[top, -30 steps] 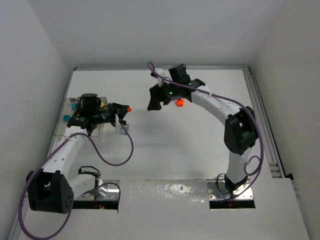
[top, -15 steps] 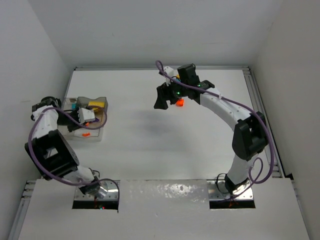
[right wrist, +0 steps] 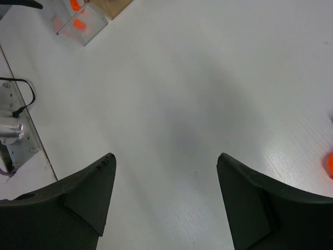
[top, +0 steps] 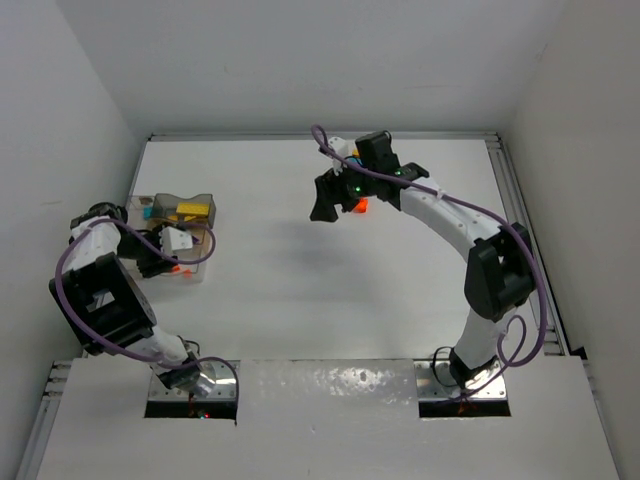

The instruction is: Sort the legos into containers by color

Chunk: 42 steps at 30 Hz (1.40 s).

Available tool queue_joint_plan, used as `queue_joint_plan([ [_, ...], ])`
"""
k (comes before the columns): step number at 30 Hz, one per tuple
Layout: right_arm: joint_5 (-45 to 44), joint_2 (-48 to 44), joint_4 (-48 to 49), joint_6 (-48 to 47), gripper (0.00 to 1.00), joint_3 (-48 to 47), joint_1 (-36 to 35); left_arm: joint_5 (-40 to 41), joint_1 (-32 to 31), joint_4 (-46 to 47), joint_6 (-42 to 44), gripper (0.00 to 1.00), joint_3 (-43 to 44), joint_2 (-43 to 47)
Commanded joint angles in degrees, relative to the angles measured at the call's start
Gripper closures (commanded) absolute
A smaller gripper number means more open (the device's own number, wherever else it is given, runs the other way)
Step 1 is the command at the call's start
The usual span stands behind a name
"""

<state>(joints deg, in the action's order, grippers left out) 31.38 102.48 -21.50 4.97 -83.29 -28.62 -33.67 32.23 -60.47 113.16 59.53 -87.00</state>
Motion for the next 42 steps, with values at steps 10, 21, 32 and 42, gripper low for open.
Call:
queue_joint_plan([
  [10, -26.5, 5.2, -7.4, 8.8, 0.61, -6.2, 4.9, -18.9, -0.4, 4.1, -1.0, 0.44, 4.3, 5.5],
  [21, -40.3, 17.8, -10.2, 15.0, 0.44, -9.5, 5.9, -24.9, -2.3, 4.2, -7.9, 0.44, 3.5, 7.9],
  [32, -41.6, 23.4, 3.6, 15.9, 0.56, -5.8, 5.9, -26.3, -2.4, 6.2, -10.3, 0.44, 4.8, 8.1],
  [42, -43.9, 27.6, 5.1, 18.6, 0.72, -8.0, 6.0, -26.1, -2.5, 6.7, -10.9, 0.44, 5.2, 8.4],
])
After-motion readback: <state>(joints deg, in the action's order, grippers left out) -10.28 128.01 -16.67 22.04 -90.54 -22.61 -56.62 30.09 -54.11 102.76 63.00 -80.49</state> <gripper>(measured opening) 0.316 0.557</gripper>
